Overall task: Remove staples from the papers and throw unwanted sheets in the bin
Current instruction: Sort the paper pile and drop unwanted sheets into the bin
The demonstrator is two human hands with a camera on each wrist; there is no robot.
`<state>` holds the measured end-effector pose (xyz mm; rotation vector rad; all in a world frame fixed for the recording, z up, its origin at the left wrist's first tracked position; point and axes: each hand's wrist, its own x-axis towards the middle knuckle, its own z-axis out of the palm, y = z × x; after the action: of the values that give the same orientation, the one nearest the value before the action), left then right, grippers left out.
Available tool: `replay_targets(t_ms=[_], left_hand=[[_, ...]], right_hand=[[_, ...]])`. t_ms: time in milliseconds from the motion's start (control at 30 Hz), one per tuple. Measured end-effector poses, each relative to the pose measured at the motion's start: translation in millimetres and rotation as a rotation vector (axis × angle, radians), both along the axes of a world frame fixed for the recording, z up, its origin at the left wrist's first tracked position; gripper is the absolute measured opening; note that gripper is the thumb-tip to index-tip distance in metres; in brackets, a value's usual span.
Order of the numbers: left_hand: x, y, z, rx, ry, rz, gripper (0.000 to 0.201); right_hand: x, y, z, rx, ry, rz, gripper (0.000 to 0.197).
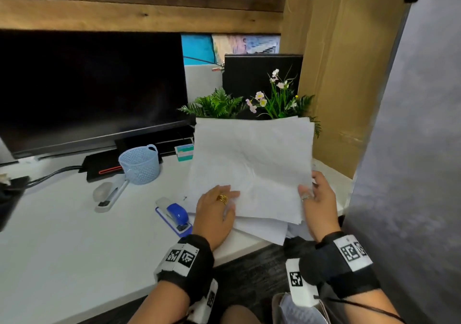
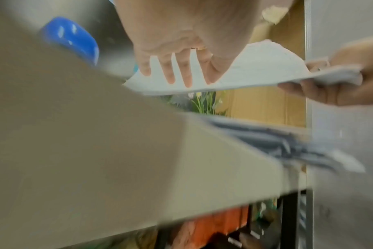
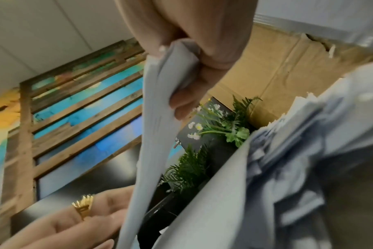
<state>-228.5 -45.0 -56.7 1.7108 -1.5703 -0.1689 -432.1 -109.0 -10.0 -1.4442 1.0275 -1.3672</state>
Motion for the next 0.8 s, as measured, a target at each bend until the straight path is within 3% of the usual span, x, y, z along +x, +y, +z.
replay_targets(t_ms=[167,367,467,633,800], left_hand=[[10.1,17.3,58.3,-0.251,-0.078,0.086,0.032],[24.2,55.1,110.3,-0.376,-0.155,0.237,0.054],[40.9,77.9,107.0,-0.293,-0.208,0.277,0.062],[75.1,116.5,94.3,0.048,-0.200,0.438,0.045],[110.6,146.5,75.9,0.202,-0.232,0.515,0.040]], right_hand=[[7.8,15.4,17.0,-0.114,-0.215,0.042,0.042],[32.5,35.4,9.5,-0.080,-0.052,0.250,0.039],[43.2,48.1,-7.3,-0.046,0.036,0.379,0.041],[68.1,76.2,-22.6,0.045,0.193,0.593,0.038],[107.8,76.9,-27.6,-0.171,0.710,0.609,0.014]])
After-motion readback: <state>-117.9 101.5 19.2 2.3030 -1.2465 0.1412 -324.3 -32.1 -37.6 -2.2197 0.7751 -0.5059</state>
